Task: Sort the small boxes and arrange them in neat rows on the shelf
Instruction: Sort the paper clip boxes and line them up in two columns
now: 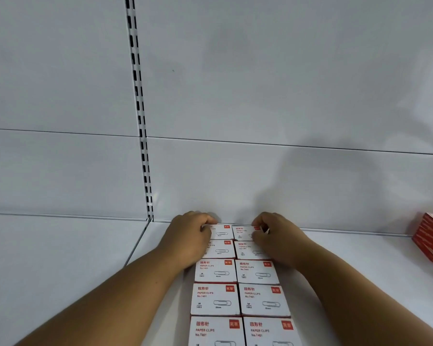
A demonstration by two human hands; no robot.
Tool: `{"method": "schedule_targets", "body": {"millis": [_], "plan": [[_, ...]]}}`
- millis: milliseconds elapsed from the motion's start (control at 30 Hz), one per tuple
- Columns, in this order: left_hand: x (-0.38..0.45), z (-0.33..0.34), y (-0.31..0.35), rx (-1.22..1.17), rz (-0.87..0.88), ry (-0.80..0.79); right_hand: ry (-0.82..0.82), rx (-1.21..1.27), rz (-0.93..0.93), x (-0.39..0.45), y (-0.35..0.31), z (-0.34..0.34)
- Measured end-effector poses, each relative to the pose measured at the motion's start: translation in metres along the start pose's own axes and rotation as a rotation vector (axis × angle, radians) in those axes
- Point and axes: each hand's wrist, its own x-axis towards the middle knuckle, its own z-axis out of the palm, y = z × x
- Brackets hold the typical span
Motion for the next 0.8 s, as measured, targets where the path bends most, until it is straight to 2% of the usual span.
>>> {"method": "schedule_targets", "body": {"millis": [500, 600, 667, 800], "plan": [[0.001, -0.001, 0.002, -0.069, 0.033, -0.052, 0.075, -0.076, 0.046, -0.013, -0.017, 0.006], [0.003, -0.001, -0.002, -0.106, 0.023, -0.016, 0.072, -0.034, 0.053, -0.020, -0.017, 0.001], [0.001, -0.004, -0.003, -0.128, -0.001, 0.051, 0.125, -0.017, 0.063, -0.029, -0.015, -0.003], [-0.021, -0.028, 0.009, -0.003, -0.077, 0.094, 0.181, -0.042, 0.115, -0.056, -0.012, -0.012]]}}
